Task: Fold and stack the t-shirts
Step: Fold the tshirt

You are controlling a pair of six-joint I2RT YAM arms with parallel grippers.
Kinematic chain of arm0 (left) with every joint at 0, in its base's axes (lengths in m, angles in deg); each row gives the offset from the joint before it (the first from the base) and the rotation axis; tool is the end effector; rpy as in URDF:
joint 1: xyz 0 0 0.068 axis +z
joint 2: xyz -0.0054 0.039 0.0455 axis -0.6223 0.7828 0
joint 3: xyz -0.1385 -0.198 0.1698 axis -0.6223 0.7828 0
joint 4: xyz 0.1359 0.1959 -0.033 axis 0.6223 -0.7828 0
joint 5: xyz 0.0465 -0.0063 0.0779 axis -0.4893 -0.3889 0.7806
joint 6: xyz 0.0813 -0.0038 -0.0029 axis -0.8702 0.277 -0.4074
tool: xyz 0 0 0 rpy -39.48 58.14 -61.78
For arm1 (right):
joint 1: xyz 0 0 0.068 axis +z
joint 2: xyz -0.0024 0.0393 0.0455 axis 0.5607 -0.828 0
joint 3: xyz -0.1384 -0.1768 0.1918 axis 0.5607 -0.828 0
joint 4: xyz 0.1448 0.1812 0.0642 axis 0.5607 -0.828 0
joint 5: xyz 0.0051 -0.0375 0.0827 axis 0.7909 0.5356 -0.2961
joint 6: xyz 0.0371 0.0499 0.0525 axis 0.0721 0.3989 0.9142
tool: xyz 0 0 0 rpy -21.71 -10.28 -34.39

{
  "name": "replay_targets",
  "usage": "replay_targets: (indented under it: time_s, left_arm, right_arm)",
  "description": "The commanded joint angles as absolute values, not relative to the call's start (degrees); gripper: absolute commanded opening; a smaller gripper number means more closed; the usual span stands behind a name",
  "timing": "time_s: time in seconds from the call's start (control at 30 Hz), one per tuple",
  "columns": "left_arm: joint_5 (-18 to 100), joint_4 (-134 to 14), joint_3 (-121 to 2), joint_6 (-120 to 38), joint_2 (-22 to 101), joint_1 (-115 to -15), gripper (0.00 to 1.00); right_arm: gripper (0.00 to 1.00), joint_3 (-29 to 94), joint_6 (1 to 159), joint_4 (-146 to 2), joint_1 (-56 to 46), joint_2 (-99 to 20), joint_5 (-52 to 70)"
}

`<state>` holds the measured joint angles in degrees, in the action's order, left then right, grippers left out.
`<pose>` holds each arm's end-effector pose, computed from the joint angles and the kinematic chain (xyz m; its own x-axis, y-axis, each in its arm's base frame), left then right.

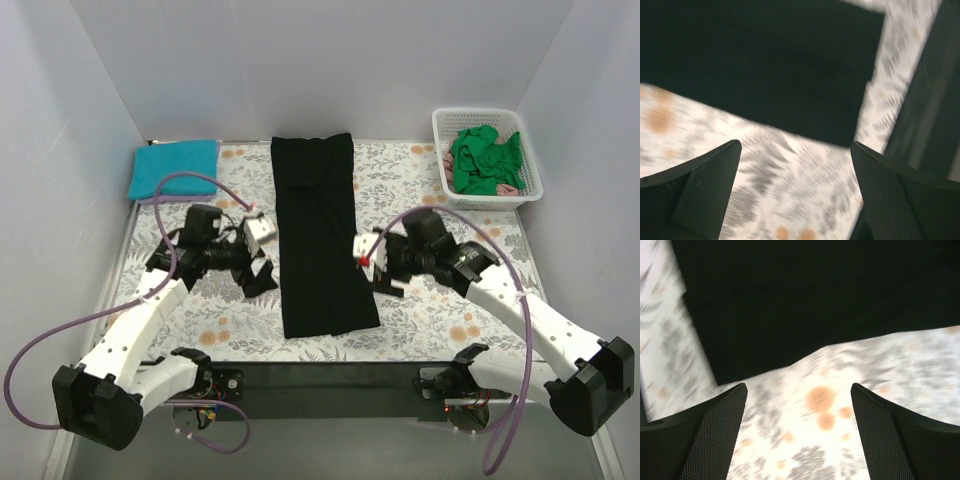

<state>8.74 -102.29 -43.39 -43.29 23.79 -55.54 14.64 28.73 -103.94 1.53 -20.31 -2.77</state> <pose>0.1725 -0.1010 0.3191 -0.7660 0.1034 -0.6344 0.5508 0.6145 -0.5649 0.1693 0.1506 0.3254 0.1873 -0.6753 -0.7133 -0.8893 0.1918 -0.4151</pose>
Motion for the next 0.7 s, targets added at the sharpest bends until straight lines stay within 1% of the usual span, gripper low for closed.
replay_targets:
  time_s: [0.0,0.03,0.07,0.1,0.17,0.2,0.3,0.33,0.4,0.53,0.67]
  left_arm:
    - [9.3,-111.9,-34.3,-56.8,17.9,-59.8,0.91]
    - [9.8,-111.8,-29.9,-57.7,15.1,-61.2,0.9]
    - [10.3,-111.6,-28.3,-58.0,13.9,-64.8,0.9]
    - [12.0,-110.2,-26.9,-57.1,12.1,-66.9,0.89]
    - [13.9,-108.6,-23.4,-55.2,11.3,-73.1,0.86]
    - [14.9,-106.8,-22.2,-53.7,11.1,-75.0,0.85]
    - [19.6,-102.7,-18.6,-53.3,11.2,-81.9,0.8]
    - [22.2,-101.6,-18.1,-53.2,12.0,-83.5,0.79]
    - [23.8,-98.8,-16.7,-53.3,13.1,-86.8,0.77]
    - [24.2,-96.0,-15.4,-53.3,16.0,-87.7,0.75]
    - [25.4,-95.3,-14.9,-54.0,17.5,-87.9,0.74]
  right_arm:
    - [0.9,5.3,23.0,-109.4,8.2,-14.4,1.5]
    - [0.87,3.5,23.4,-109.2,9.6,-13.1,1.5]
    - [0.84,0.5,24.8,-109.0,12.1,-12.9,0.9]
    - [0.78,-0.6,25.2,-108.7,13.0,-12.9,0.2]
    - [0.74,-3.4,25.6,-106.6,14.0,-12.2,-0.5]
    - [0.67,-6.0,24.5,-104.1,15.3,-12.1,0.1]
    - [0.56,-10.3,22.0,-98.6,17.9,-12.5,1.8]
    - [0.55,-10.9,21.7,-97.2,18.5,-13.0,1.9]
    - [0.54,-12.2,21.1,-95.0,19.8,-13.7,1.5]
    - [0.5,-16.6,17.4,-87.9,20.6,-15.1,1.6]
    - [0.44,-17.8,16.7,-86.7,20.6,-17.3,1.8]
